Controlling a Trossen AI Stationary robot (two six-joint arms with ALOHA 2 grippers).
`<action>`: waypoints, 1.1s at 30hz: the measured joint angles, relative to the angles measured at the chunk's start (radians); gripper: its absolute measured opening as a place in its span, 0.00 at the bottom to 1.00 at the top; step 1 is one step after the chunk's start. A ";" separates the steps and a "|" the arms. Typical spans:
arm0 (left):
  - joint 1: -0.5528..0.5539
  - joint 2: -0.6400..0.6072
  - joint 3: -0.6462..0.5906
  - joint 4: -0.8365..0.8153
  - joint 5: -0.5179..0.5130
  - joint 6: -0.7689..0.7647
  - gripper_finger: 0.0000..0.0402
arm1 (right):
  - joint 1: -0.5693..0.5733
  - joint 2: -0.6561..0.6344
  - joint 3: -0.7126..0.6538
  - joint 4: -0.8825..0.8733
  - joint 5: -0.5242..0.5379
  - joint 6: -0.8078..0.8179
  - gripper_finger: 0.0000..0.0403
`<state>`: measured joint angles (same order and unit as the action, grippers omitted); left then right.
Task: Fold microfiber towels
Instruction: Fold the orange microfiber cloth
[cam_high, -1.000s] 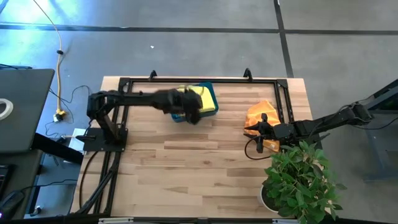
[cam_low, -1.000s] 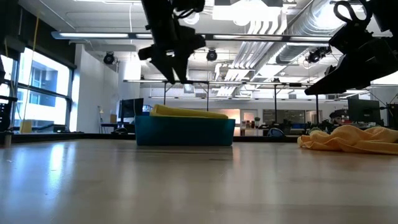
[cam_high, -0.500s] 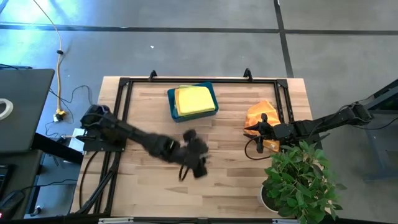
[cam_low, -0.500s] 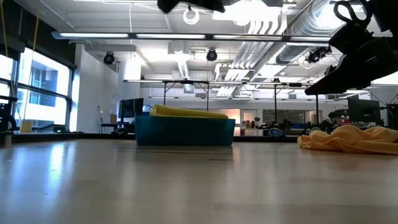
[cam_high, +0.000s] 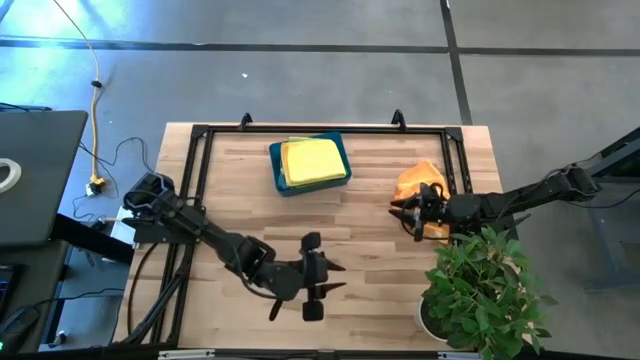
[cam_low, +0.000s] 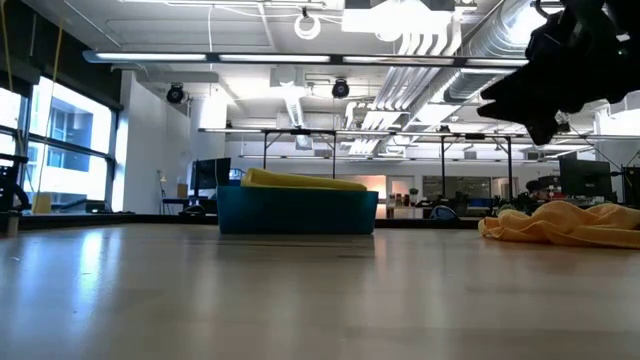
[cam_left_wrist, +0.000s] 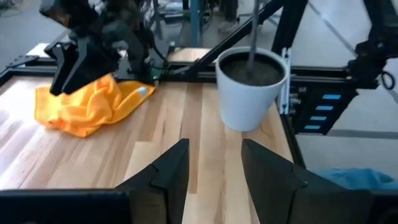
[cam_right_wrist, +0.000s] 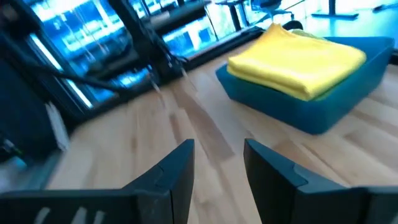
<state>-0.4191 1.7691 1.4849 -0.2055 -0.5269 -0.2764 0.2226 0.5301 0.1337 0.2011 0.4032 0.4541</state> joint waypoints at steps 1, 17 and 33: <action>0.002 0.000 0.000 -0.005 0.007 0.001 0.34 | 0.000 0.001 0.000 0.016 -0.002 0.021 0.33; 0.024 0.100 0.000 0.112 0.154 0.139 0.34 | -0.041 0.080 0.000 0.114 0.070 -0.118 0.33; 0.048 0.100 0.000 0.075 0.236 0.104 0.34 | -0.206 0.370 0.269 -0.695 0.038 0.188 0.33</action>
<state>-0.3710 1.8690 1.4845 -0.1303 -0.2912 -0.1722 0.0162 0.8999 0.4029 -0.4941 0.4407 0.6423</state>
